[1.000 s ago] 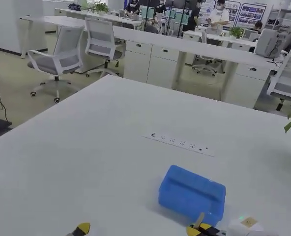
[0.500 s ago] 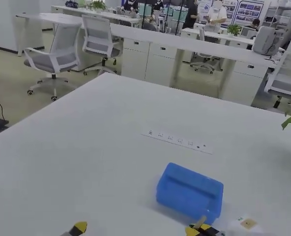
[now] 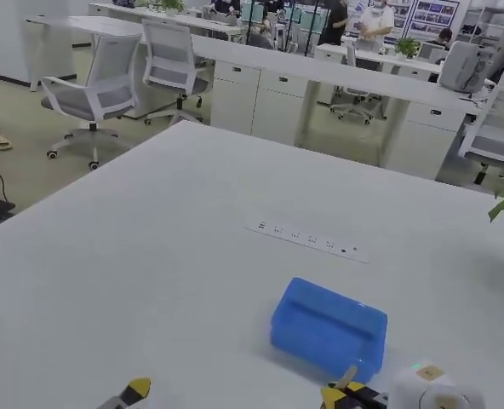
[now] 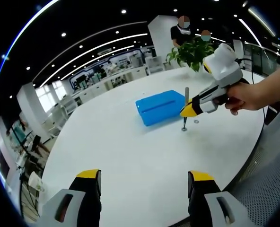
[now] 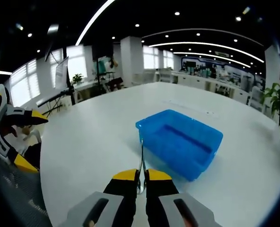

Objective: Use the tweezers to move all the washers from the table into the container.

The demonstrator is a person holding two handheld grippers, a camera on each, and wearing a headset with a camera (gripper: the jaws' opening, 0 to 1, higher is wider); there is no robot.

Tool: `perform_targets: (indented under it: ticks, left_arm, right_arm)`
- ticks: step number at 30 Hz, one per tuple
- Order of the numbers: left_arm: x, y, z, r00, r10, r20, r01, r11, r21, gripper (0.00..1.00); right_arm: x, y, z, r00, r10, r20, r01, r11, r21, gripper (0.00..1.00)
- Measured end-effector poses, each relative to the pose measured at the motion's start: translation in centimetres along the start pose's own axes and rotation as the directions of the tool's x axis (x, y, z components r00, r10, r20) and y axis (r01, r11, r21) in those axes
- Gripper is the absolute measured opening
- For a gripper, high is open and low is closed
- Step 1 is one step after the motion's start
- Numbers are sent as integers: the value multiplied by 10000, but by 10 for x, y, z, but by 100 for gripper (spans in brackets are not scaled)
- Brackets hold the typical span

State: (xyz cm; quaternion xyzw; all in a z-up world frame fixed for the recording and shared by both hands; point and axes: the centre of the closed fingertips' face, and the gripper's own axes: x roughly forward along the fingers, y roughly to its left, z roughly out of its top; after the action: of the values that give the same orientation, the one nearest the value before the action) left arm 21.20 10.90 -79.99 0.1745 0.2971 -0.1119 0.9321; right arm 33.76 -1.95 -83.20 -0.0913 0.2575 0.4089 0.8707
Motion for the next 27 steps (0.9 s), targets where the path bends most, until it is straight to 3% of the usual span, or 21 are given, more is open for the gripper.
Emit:
perform_targets:
  ticks: [11,27]
  left_arm:
    - [0,0,-1,10000,-23,-37,23,10000,8,75]
    - [0,1,0,10000,21,15,-21,10000,-29,75]
  right_arm:
    - [-6,5,7,9997,227,46,-229,9994,272,2]
    - [-9,7,50,9959,395,812,-389,9992,-87,2]
